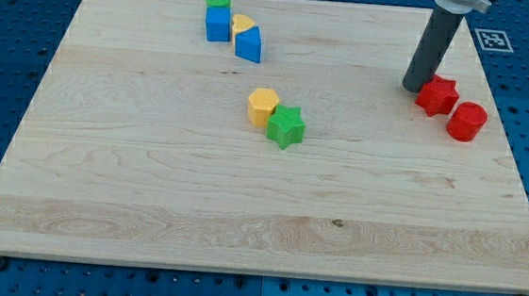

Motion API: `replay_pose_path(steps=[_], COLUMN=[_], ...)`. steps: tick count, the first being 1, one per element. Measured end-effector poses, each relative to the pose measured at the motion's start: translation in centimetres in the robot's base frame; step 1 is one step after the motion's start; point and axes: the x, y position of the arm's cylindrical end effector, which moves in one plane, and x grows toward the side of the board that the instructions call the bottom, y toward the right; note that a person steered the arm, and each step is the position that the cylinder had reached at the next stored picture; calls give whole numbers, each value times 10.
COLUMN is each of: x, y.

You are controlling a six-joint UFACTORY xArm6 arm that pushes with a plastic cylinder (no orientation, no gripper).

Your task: Adjust the red blocks in the right middle of the board

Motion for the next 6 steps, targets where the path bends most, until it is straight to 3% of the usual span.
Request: replay_pose_path(steps=[1,3,6], x=[9,12,17], y=[5,-37,11])
